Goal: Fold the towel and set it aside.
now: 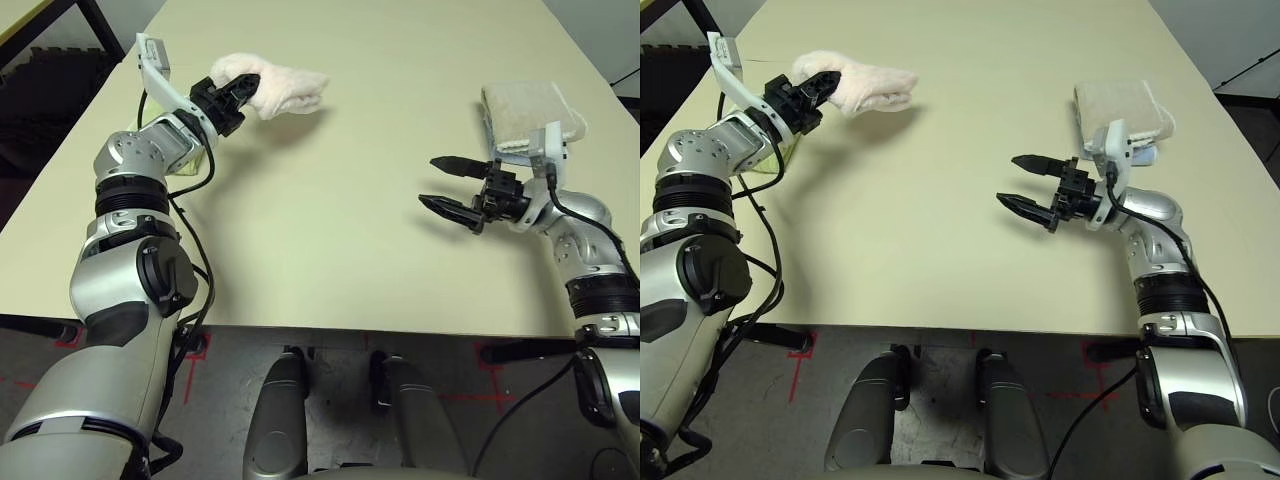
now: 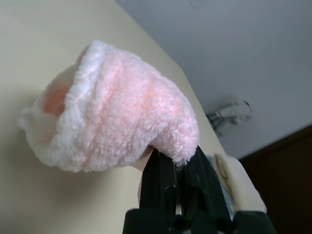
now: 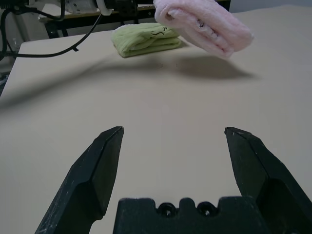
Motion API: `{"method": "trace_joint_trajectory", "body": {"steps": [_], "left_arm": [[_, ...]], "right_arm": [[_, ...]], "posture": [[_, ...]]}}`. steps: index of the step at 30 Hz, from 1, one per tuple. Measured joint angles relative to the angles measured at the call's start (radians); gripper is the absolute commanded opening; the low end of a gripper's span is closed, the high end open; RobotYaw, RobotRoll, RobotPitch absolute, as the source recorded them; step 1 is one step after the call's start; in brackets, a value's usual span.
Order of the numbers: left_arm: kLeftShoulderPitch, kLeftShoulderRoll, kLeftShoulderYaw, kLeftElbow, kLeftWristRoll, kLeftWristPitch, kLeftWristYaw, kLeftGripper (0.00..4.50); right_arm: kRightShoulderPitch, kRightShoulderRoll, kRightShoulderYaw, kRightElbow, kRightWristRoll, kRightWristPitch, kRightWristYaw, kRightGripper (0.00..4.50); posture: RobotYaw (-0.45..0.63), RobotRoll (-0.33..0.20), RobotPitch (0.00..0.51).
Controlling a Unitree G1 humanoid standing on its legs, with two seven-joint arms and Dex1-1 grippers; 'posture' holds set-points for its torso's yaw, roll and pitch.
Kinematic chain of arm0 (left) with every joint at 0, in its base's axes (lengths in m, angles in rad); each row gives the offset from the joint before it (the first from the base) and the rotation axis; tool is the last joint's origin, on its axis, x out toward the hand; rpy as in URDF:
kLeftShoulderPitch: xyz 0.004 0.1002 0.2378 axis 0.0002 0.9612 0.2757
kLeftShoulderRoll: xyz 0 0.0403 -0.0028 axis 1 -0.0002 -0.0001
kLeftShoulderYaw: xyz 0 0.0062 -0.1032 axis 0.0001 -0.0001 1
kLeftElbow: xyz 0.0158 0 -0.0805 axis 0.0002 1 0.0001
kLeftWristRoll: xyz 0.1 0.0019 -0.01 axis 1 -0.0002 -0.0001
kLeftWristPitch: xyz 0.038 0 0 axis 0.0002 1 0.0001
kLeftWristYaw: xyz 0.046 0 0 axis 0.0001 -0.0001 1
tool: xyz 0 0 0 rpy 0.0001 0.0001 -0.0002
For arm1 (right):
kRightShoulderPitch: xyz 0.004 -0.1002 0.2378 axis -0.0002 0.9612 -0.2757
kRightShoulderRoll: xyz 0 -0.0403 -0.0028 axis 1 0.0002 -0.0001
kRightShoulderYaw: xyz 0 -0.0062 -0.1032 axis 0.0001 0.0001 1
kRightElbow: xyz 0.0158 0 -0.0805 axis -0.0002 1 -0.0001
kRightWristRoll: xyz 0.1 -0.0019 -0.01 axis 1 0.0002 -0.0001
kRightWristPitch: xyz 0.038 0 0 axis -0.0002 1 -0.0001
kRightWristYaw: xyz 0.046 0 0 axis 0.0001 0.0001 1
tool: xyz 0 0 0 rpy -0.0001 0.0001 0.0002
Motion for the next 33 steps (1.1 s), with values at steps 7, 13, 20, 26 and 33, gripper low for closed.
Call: {"method": "trace_joint_trajectory", "body": {"steps": [7,13,20,26,33], "left_arm": [[-0.032,0.025,0.002,0.086,0.026,-0.212,0.002,0.03],[-0.085,0.07,-0.013,0.117,0.053,-0.325,-0.004,0.03],[-0.084,0.134,-0.014,0.185,0.091,-0.387,0.096,0.03],[-0.069,0.162,0.002,0.19,0.098,-0.418,0.132,0.03],[-0.044,0.162,0.025,0.192,0.095,-0.419,0.148,0.03]], "right_arm": [[0.013,0.007,0.0,-0.053,0.004,0.027,-0.013,4.5],[0.028,0.007,0.0,-0.082,0.007,0.046,-0.023,4.5],[0.049,0.007,0.0,-0.107,0.019,0.061,-0.031,4.5],[0.058,0.007,0.0,-0.125,0.025,0.074,-0.026,4.5],[0.058,0.0,0.0,-0.125,0.025,0.076,-0.023,4.5]], "posture": [[0.12,0.0,0.209],[0.12,0.0,0.209],[0.12,0.0,0.209],[0.12,0.0,0.215],[0.11,0.0,0.213]]}}
